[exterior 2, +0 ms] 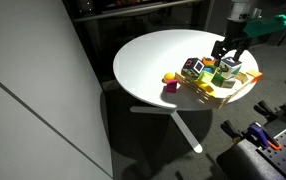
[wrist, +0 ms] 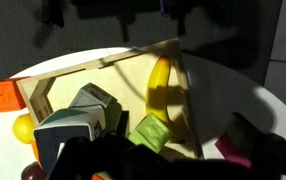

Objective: Pick up the plushy cube from the table and put it in the crate

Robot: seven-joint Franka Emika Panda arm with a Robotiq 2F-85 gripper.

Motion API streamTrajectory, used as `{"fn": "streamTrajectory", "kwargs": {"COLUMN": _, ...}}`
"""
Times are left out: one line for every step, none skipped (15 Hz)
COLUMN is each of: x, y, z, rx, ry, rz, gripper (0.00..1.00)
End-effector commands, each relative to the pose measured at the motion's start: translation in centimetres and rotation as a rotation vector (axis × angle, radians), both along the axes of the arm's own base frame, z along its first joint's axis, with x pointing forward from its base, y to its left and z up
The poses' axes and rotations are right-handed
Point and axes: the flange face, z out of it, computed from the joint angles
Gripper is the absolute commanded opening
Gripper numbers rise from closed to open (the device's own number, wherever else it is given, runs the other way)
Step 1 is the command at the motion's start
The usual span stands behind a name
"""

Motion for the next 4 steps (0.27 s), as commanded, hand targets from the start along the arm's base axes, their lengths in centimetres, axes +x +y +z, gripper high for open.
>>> {"fn": "streamTrajectory", "kwargs": {"x": -0.19, "y": 0.07, "z": 0.31, "rx": 0.002, "ry": -0.005, "rz": 0.003, "gripper": 1.00}}
{"fn": "streamTrajectory", "kwargs": {"x": -0.38, "y": 0.14, "z": 0.51, "rx": 0.005, "ry": -0.009, "rz": 0.003, "gripper": 1.00}}
{"fn": "streamTrajectory", "kwargs": {"x": -0.50, "y": 0.17, "z": 0.63, "rx": 0.006, "ry": -0.012, "rz": 0.004, "gripper": 1.00}}
{"fn": "streamTrajectory", "kwargs": {"x": -0.56, "y": 0.17, "z": 0.65, "rx": 0.006, "ry": -0.012, "rz": 0.005, "gripper": 1.00}}
